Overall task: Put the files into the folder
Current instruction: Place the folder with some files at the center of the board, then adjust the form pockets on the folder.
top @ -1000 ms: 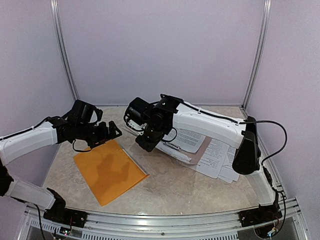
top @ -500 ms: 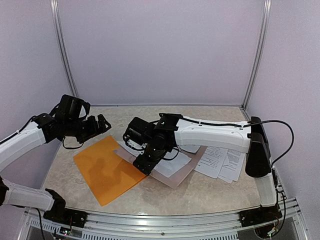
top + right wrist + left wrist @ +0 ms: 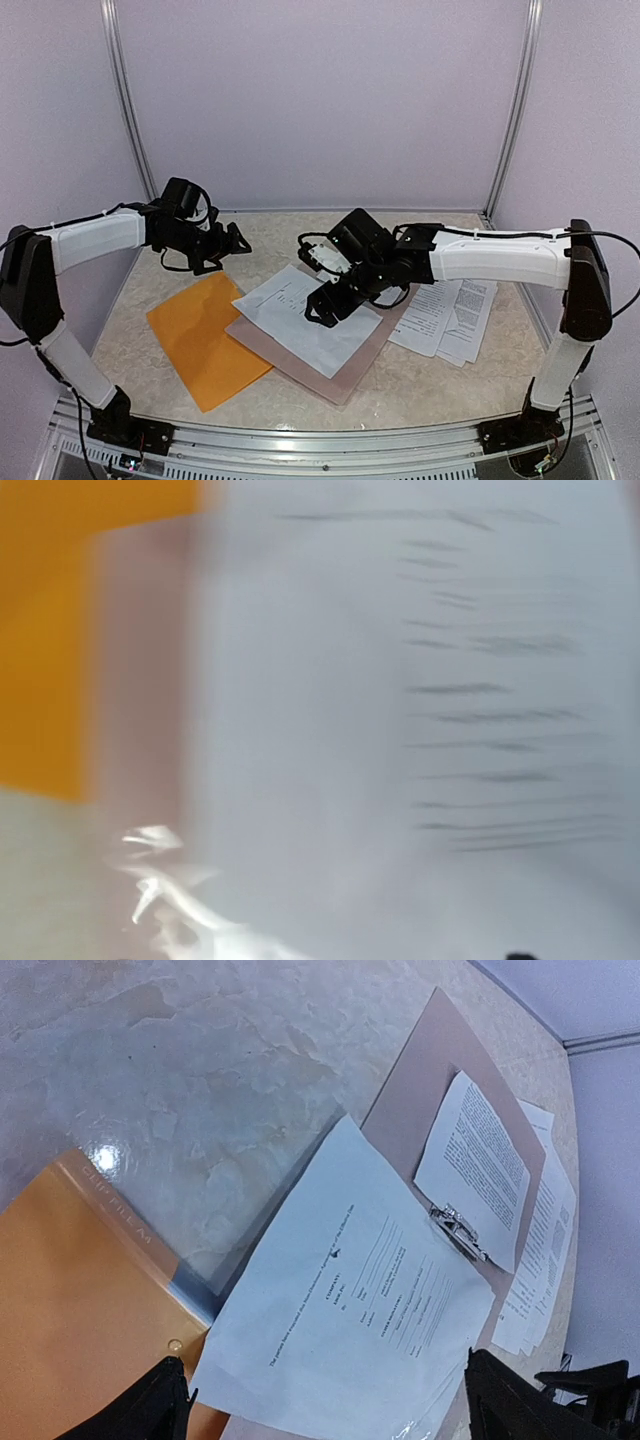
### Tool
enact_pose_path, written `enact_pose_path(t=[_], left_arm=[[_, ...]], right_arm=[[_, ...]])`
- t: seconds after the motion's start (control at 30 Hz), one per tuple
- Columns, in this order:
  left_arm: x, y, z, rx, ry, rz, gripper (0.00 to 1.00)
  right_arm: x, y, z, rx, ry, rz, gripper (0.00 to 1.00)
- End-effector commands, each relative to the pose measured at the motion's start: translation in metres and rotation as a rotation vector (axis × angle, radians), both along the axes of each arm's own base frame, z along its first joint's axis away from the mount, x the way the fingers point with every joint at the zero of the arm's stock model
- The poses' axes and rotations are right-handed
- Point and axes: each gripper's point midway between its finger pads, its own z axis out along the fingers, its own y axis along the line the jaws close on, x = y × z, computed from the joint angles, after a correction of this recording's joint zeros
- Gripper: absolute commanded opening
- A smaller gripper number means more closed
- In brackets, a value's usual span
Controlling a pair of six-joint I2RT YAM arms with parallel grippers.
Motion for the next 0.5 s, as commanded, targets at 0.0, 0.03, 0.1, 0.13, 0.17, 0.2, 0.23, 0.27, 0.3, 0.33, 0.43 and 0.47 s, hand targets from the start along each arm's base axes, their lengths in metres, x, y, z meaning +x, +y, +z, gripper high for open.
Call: enact_pose_path(t=[0.0,0.03,0.1,0.13,0.17,0.2,0.23,0.27,0.3,0.33,0.43,0.47], left_arm=[[0.022,-0.024,-0.018,-0.056,0.042,-0.093,0.9],[0.028,-0.03,-0.019,-0.067,0.037,-0.108,0.89],[0.042,-0.042,-0.03,-0.092,0.05,-0.148,0.86],[0.05,-0.048,-0.029,-0.105,0.041,-0.167,0.84],[0.058,-0.053,-0.033,-0.112,0.044,-0.179,0.83],[0.065,-0.058,-0.033,-0.121,0.037,-0.194,0.82],[0.073,-0.063,-0.043,-0.124,0.052,-0.208,0.8],[0.08,-0.067,-0.043,-0.131,0.042,-0.222,0.79],[0.089,-0.073,-0.044,-0.135,0.034,-0.239,0.77],[0.093,-0.077,-0.055,-0.139,0.052,-0.259,0.76],[0.105,-0.085,-0.065,-0.138,0.06,-0.289,0.73],[0.108,-0.087,-0.076,-0.135,0.069,-0.298,0.73]], right_arm=[[0.04,-0.013,-0.001,0.102,-0.008,-0.043,0.76],[0.046,-0.015,-0.005,0.098,-0.008,-0.049,0.75],[0.053,-0.019,-0.016,0.087,-0.001,-0.05,0.73],[0.055,-0.02,-0.022,0.082,0.006,-0.049,0.73],[0.055,-0.021,-0.029,0.075,0.018,-0.044,0.72],[0.055,-0.022,-0.035,0.068,0.029,-0.038,0.72],[0.055,-0.024,-0.042,0.06,0.04,-0.035,0.71],[0.055,-0.025,-0.046,0.057,0.045,-0.034,0.7],[0.054,-0.028,-0.053,0.055,0.059,-0.029,0.68],[0.053,-0.027,-0.056,0.064,0.067,-0.019,0.65],[0.043,-0.027,-0.067,0.079,0.097,0.021,0.59],[0.039,-0.027,-0.07,0.085,0.11,0.038,0.57]])
